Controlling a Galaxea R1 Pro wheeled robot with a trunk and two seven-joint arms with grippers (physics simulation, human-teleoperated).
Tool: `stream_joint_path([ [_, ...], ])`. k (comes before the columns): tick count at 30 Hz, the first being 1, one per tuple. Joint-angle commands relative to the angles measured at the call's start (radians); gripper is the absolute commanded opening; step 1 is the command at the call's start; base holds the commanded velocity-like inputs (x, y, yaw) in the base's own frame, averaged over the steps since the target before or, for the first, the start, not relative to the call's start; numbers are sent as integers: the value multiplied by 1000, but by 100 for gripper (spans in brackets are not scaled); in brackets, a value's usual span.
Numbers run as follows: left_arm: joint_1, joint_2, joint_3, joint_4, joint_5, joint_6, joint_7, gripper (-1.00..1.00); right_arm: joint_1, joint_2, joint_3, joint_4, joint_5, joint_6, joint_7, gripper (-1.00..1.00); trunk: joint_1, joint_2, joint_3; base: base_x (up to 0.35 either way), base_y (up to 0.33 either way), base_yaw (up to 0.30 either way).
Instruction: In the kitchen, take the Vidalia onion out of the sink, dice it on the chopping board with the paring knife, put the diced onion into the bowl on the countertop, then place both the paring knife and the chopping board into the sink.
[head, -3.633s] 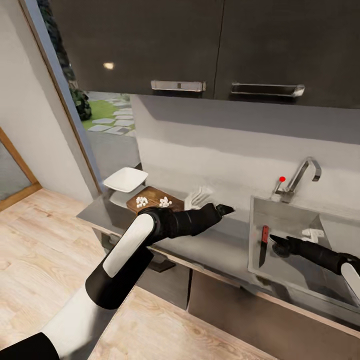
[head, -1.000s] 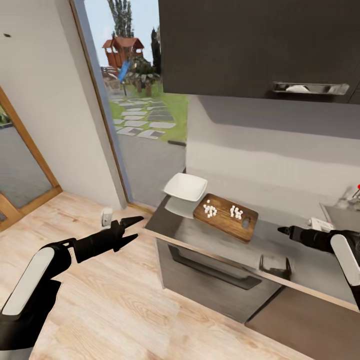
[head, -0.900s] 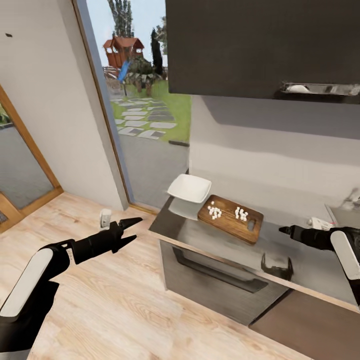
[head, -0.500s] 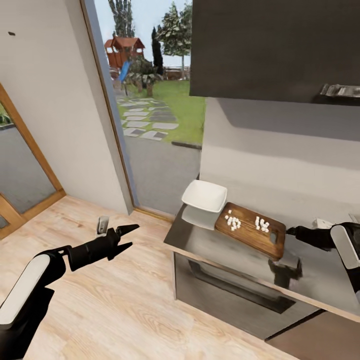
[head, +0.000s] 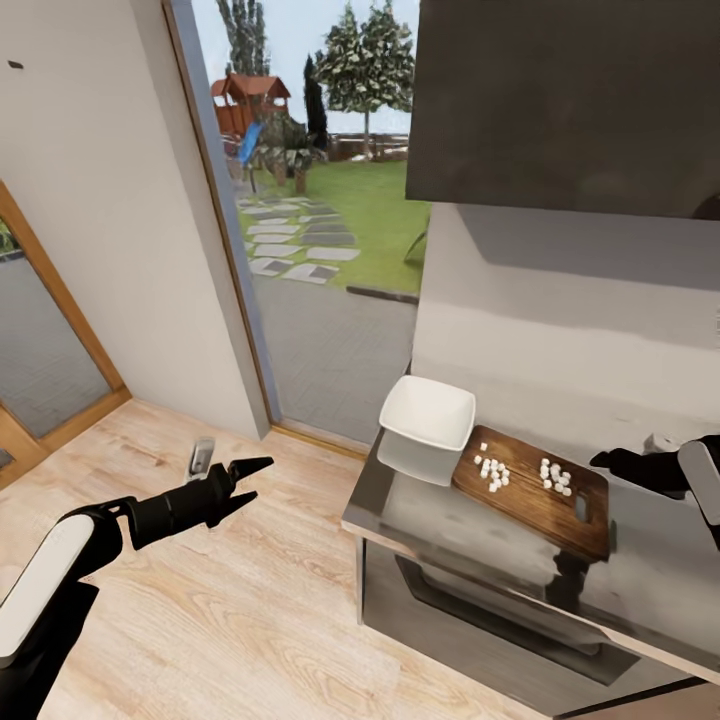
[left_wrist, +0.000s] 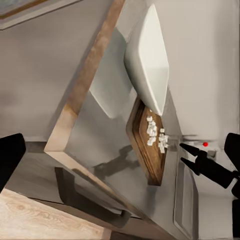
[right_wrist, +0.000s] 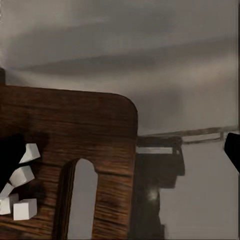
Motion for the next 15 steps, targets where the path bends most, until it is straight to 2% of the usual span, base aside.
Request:
stream_joint_path([
  [1,-4,1,-1,-7,9,0,10,100,-1,0,0,-1,-11,3,-10,100,1,-2,-2,0,0,0],
  [15,-4,1,-1,-13,9,0,10,100,-1,0,0,-1,-11,3,-10,100,1,-2,-2,0,0,0],
])
